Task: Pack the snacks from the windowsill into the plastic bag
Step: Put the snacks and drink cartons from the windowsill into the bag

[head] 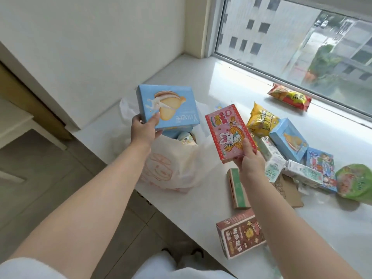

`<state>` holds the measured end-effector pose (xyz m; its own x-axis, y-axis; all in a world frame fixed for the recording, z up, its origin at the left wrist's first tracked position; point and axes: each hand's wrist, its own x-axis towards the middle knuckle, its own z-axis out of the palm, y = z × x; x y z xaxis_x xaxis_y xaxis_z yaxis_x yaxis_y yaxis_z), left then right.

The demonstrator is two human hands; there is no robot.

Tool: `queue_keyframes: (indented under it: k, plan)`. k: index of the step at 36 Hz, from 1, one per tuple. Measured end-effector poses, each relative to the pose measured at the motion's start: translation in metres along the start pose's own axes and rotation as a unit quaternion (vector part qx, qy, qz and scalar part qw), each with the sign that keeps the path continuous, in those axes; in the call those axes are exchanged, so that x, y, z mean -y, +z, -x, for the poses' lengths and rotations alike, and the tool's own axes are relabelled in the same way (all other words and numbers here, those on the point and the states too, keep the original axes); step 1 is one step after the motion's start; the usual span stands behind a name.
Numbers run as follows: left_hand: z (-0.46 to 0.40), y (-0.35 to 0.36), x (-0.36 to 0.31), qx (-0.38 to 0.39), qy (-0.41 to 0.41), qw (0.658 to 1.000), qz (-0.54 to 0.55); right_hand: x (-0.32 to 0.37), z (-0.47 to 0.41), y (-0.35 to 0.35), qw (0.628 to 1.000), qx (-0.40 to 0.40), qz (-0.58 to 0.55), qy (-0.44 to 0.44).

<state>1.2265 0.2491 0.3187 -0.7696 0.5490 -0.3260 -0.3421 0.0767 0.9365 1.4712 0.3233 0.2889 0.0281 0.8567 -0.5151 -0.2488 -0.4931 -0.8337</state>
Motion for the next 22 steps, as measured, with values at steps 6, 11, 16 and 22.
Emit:
queue_keyframes:
  k: [6, 11, 16, 22]
  plan:
    - [-0.029, 0.002, 0.006, -0.018, 0.011, 0.997, -0.081, -0.002, -0.014, 0.038, 0.999, -0.021, -0.01, 0.026]
    - [-0.067, 0.005, 0.001, 0.017, 0.014, 0.986, -0.167, -0.002, -0.024, 0.071, 0.999, -0.014, -0.027, 0.044]
    - [-0.112, 0.014, -0.006, 0.141, -0.037, 0.945, -0.293, -0.009, -0.037, 0.1, 0.999, -0.021, 0.007, 0.023]
    - [-0.154, 0.012, -0.015, 0.259, -0.175, 0.896, -0.316, -0.024, -0.054, 0.112, 0.989, 0.035, 0.125, 0.064]
